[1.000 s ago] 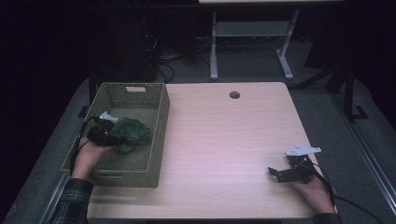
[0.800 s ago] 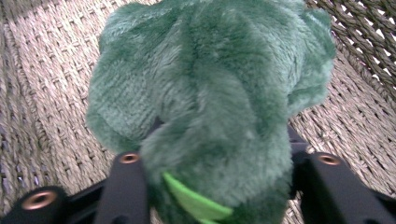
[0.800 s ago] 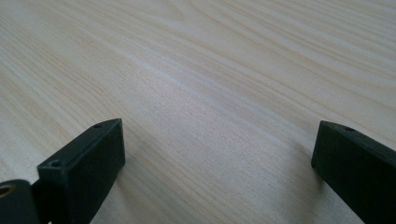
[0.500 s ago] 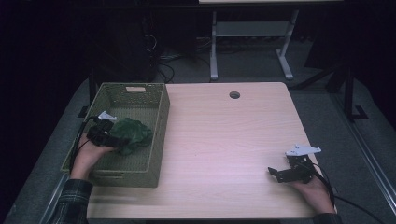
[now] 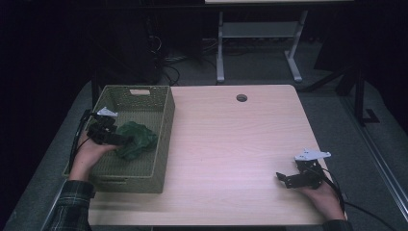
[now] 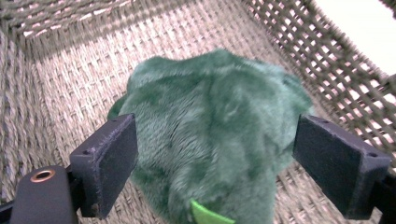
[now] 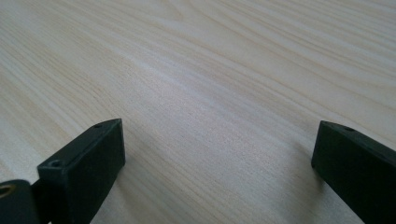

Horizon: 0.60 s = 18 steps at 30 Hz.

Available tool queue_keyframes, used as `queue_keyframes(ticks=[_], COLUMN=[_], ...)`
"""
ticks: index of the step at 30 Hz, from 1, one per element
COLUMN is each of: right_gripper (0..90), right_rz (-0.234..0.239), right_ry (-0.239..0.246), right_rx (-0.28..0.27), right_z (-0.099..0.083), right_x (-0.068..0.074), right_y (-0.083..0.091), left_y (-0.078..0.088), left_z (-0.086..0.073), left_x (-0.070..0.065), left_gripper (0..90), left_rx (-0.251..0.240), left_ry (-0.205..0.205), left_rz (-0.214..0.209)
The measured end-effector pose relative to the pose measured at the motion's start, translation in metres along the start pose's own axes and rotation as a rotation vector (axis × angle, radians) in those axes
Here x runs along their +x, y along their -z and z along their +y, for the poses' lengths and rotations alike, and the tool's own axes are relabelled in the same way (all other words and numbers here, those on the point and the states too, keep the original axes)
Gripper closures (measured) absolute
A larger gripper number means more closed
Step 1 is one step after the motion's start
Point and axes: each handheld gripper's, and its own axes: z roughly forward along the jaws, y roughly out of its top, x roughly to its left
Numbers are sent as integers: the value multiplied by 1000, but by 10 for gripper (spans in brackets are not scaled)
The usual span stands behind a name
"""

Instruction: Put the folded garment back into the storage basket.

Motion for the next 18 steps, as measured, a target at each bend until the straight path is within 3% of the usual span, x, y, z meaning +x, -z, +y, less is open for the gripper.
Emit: queue_keyframes(ticks=[18], right_gripper=[24], right_rz=[-1], right_ry=[-5], right_rx=[-1], right_z=[0], right_x=[0], right_y=[0], left_y=[15], left_z=[24], left_x=[-26], left_gripper=[135], left_rx=[-94], left_ry=[-11], left_rz=[-42])
